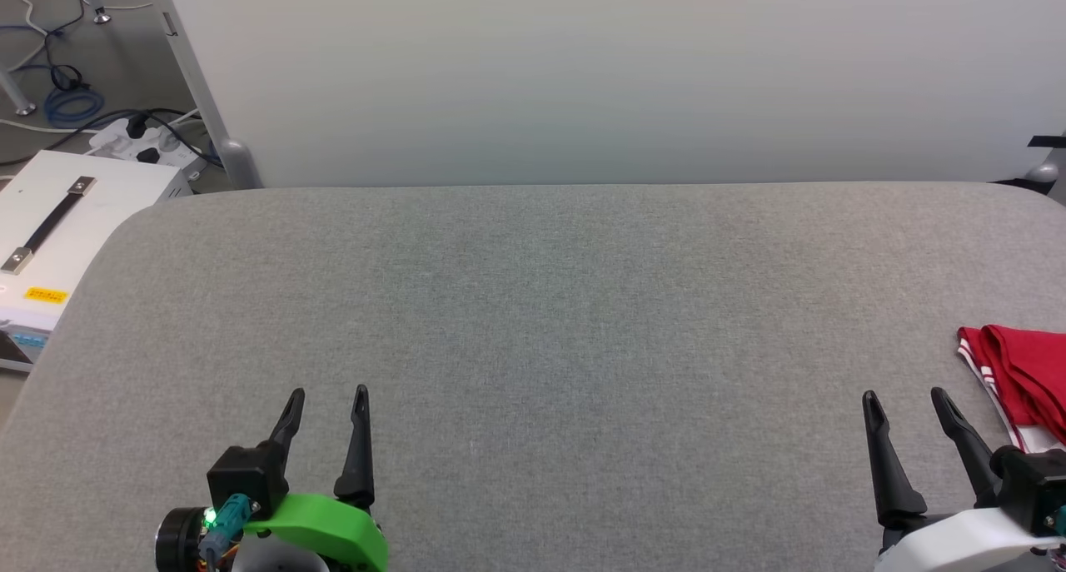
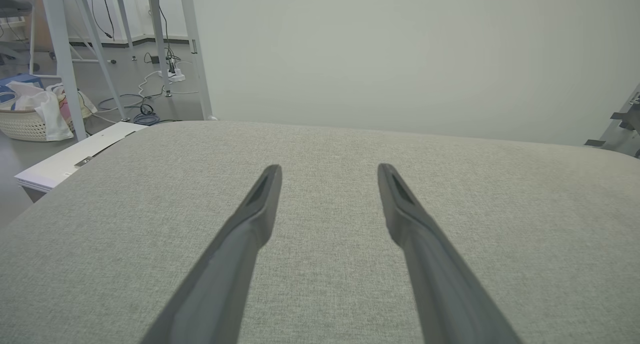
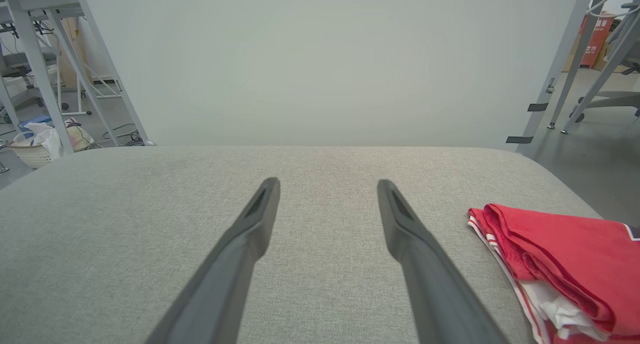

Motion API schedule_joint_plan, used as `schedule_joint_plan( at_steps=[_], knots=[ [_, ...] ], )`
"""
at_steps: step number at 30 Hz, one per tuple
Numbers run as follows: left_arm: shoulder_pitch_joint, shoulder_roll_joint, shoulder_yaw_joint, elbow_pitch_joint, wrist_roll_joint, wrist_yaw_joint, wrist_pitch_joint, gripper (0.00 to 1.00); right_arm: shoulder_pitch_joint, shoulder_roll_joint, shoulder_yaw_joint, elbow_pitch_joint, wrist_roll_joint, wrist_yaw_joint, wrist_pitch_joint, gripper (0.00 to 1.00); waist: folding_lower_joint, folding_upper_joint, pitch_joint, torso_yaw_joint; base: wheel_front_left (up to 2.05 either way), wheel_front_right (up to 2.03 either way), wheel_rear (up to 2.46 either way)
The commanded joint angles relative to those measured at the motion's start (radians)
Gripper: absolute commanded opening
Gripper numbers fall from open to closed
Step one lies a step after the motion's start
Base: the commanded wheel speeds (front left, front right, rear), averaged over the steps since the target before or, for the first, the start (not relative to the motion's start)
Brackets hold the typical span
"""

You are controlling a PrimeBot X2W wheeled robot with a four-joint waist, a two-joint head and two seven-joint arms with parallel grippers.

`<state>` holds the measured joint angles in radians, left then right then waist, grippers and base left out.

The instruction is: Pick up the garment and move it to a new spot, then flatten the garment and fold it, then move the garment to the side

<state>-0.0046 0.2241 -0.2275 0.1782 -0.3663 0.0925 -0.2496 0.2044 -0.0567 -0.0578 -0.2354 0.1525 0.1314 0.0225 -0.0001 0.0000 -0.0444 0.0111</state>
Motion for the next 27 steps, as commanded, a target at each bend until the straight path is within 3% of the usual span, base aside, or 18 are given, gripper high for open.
schedule_joint_plan(
  at_steps=[1, 16, 17, 27],
  knots=[
    [0.011, 0.008, -0.004, 0.0, 0.001, 0.0, 0.003, 1.0, 0.012, 0.003, 0.002, -0.009, -0.005, -0.001, 0.004, 1.0, 0.0001, 0.0, -0.001, 0.002, 0.0, 0.0, 0.0],
    [0.0, 0.012, -0.011, 0.002, -0.005, 0.011, 0.004, 1.0, 0.001, 0.005, 0.011, -0.003, 0.001, -0.001, 0.01, 1.0, 0.0001, 0.0, 0.009, 0.006, 0.0, 0.0, 0.0],
    [0.0, 0.006, -0.009, 0.001, -0.001, 0.006, 0.004, 0.0, 0.0, 0.004, 0.008, -0.003, 0.0, 0.0, 0.01, 0.0, 0.0001, 0.0, 0.009, 0.006, 0.0, 0.0, 0.0],
    [0.0, -0.005, 0.003, -0.008, 0.019, 0.002, 0.017, 0.0, -0.011, 0.004, 0.01, 0.01, -0.007, 0.0, 0.008, 0.0, 0.0001, 0.0, 0.011, 0.005, 0.0, 0.0, 0.0]
  ],
)
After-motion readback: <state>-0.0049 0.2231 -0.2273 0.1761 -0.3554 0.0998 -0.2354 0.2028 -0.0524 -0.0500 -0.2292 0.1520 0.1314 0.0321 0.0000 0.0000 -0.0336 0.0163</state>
